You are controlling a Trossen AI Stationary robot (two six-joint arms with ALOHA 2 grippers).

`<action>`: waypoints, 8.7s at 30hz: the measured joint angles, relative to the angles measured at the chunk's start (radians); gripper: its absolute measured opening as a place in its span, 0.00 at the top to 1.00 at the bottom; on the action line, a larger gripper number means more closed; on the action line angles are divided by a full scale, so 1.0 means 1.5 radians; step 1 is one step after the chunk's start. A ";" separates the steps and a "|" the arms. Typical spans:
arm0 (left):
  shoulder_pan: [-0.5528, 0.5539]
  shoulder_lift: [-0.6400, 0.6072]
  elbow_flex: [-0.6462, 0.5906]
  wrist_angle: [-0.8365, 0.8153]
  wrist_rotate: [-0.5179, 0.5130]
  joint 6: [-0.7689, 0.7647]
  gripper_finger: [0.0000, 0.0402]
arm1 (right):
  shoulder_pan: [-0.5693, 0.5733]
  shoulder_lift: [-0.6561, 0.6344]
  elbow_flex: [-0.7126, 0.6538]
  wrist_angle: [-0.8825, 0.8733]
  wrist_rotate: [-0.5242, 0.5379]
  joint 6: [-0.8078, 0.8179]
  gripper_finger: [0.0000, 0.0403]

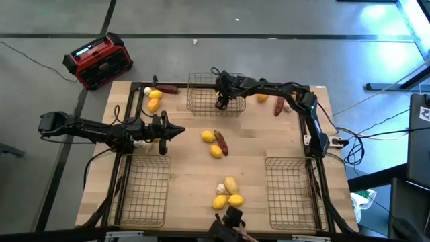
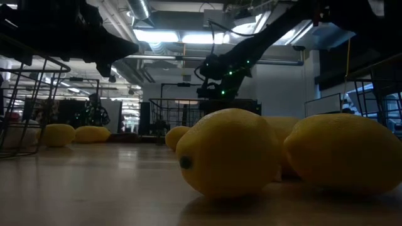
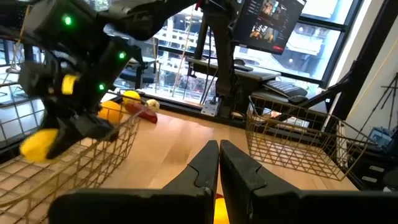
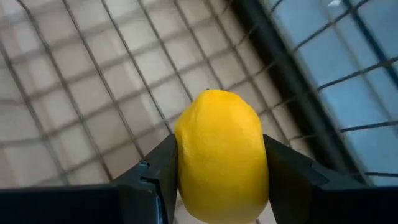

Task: Sort produce into baskets
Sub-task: Put the lemon into the top wire basket

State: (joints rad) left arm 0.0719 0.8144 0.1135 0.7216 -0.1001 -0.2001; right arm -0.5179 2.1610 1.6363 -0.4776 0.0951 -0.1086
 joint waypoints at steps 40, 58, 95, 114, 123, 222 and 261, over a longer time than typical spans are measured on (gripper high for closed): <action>0.000 0.000 0.000 0.016 0.000 -0.019 0.97 | 0.000 0.015 0.086 -0.112 -0.040 -0.023 0.30; 0.000 0.000 0.000 0.015 -0.001 -0.019 0.97 | 0.088 -0.044 0.266 -0.389 -0.037 -0.068 0.31; 0.000 0.000 0.000 0.015 -0.011 -0.024 0.97 | 0.367 -0.120 0.088 -0.260 -0.124 -0.055 0.31; 0.000 0.000 0.000 0.015 -0.011 -0.024 0.97 | 0.354 -0.119 -0.033 -0.131 -0.167 0.005 0.31; 0.000 0.000 0.000 0.015 -0.011 -0.028 0.97 | 0.354 -0.103 -0.033 -0.131 -0.123 0.059 0.31; -0.010 0.000 0.000 -0.076 -0.005 -0.112 0.97 | 0.036 -0.215 0.045 -0.179 0.011 0.051 0.55; -0.010 0.000 0.000 -0.095 -0.006 -0.112 0.97 | -0.004 -0.045 0.045 -0.153 -0.040 0.067 0.55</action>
State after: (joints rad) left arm 0.0576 0.8143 0.1135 0.5797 -0.1089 -0.3677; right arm -0.5243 2.0937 1.7037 -0.7075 0.0349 -0.0083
